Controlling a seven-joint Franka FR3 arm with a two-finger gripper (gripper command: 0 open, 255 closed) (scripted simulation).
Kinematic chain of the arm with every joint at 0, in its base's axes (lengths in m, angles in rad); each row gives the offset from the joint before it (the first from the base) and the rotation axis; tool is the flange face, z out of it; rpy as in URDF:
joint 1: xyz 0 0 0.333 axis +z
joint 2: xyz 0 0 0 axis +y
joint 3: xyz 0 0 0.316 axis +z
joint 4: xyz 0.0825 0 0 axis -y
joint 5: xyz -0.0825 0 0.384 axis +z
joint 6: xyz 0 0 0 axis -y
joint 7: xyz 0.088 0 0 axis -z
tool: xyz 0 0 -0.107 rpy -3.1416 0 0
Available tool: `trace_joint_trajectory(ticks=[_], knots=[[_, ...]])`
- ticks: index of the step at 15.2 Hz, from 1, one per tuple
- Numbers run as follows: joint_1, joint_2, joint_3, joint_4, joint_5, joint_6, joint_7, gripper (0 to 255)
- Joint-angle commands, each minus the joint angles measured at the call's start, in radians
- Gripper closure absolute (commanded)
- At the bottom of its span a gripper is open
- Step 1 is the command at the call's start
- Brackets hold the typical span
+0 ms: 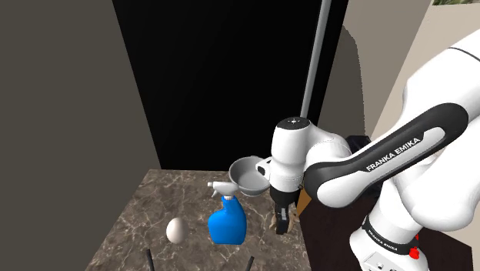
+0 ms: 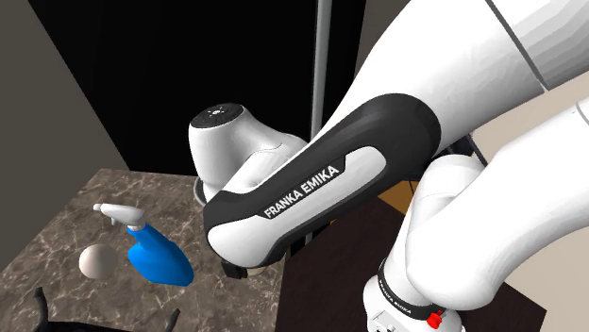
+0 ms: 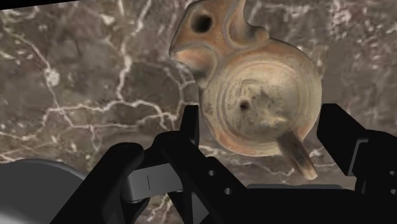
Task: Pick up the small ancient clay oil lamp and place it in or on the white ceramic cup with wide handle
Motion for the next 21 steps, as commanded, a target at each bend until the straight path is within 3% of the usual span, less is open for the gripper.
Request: trace_joint_trajectory(ticks=[1,21], knots=[[0.001,-0.015,-0.003,0.004,-0.001,-0.020,0.001,255],[-0.004,-0.228,-0.066,0.154,-0.049,-0.382,0.017,255]])
